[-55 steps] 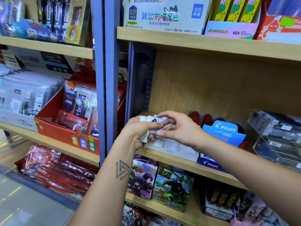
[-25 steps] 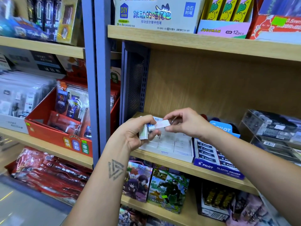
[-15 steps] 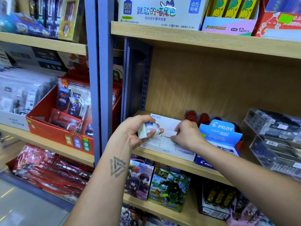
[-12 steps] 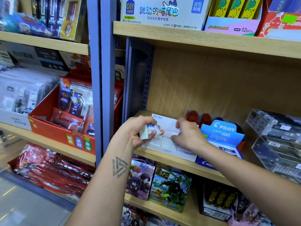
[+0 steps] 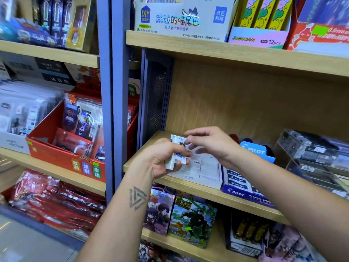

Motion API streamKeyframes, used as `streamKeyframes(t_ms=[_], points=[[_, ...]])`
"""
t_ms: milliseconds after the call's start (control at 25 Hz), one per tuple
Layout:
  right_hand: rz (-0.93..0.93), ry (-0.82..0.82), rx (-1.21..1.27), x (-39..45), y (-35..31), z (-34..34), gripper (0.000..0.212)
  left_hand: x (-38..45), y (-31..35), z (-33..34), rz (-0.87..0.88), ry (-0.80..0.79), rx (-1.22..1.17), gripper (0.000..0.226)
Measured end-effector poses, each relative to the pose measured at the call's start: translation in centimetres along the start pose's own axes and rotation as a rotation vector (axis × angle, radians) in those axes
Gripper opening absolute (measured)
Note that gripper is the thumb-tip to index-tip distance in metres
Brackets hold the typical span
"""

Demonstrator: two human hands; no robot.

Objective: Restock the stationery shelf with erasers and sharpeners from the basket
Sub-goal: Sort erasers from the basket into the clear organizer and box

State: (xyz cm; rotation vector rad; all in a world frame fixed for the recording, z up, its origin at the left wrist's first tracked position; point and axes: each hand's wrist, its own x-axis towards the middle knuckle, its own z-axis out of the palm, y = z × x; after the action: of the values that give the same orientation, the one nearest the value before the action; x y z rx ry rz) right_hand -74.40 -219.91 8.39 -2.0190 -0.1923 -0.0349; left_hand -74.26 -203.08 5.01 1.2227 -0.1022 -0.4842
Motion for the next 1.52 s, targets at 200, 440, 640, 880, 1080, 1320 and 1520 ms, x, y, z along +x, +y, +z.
streamKeyframes(t_ms=[200, 440, 640, 880, 1080, 1320, 1520], points=[[0.002, -0.123, 0.143, -0.2, 0.1, -0.1, 0.018, 0.0, -0.2, 0.8, 0.044, -0.127, 0.117, 0.044], [0.024, 0.186, 0.170, 0.1, 1.4, -1.3, 0.011, 0.2, 0.3, -0.1, 0.002, 0.002, 0.045, 0.029], [0.146, 0.153, -0.043, -1.0, 3.4, -1.3, 0.022, 0.6, 0.6, -0.9, -0.013, 0.182, -0.066, 0.017], [-0.045, 0.080, -0.709, -0.9, 4.0, -0.3, 0.021, 0.7, 0.3, -0.5, -0.019, 0.188, -0.255, 0.025], [-0.226, 0.076, -1.038, -1.2, 4.3, 0.1, 0.008, 0.6, 0.2, -0.1, 0.020, 0.160, -0.350, 0.020], [-0.051, -0.120, 0.053, -2.3, 1.1, 1.3, 0.022, 1.8, -0.1, 1.2, 0.184, 0.313, -0.279, 0.017], [-0.110, -0.055, 0.144, -2.1, 1.4, 1.8, 0.017, 1.9, 0.0, 1.9, 0.201, 0.264, -0.299, 0.016]])
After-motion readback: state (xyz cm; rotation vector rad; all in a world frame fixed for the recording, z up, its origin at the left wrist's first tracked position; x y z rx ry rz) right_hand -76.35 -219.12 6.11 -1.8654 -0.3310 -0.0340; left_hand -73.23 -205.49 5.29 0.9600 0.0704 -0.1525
